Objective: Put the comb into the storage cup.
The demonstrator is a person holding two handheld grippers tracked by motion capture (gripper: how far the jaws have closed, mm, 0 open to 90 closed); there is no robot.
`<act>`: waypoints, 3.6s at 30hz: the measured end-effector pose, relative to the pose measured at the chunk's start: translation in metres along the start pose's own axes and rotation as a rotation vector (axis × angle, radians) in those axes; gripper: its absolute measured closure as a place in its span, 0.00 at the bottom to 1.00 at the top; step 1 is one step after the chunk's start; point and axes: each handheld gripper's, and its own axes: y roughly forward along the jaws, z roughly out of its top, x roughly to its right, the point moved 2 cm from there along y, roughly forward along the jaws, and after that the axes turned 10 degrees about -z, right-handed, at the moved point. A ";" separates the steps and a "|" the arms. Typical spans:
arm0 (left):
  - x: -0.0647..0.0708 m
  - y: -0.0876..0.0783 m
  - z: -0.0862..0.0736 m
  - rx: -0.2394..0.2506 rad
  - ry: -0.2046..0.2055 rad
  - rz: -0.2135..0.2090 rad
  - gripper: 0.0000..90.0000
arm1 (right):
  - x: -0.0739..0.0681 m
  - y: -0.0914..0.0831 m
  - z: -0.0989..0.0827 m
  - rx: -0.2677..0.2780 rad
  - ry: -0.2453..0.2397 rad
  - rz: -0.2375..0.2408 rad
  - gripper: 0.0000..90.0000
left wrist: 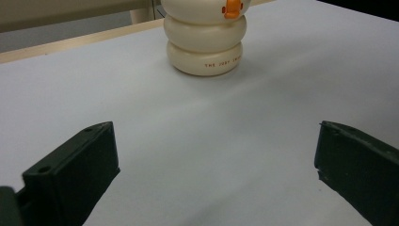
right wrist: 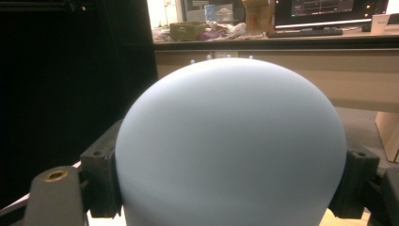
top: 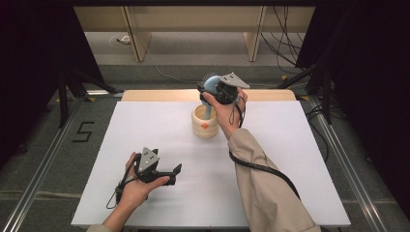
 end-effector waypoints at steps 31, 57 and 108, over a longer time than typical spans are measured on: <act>-0.001 0.000 0.000 -0.001 -0.001 0.001 0.00 | 0.000 0.000 -0.014 -0.017 -0.009 0.005 0.22; -0.001 0.000 0.000 -0.002 -0.002 -0.001 0.00 | 0.005 -0.015 -0.020 -0.034 -0.014 0.037 0.22; 0.000 0.002 -0.001 -0.009 0.001 -0.002 0.00 | 0.027 -0.045 -0.026 -0.184 -0.015 0.093 0.01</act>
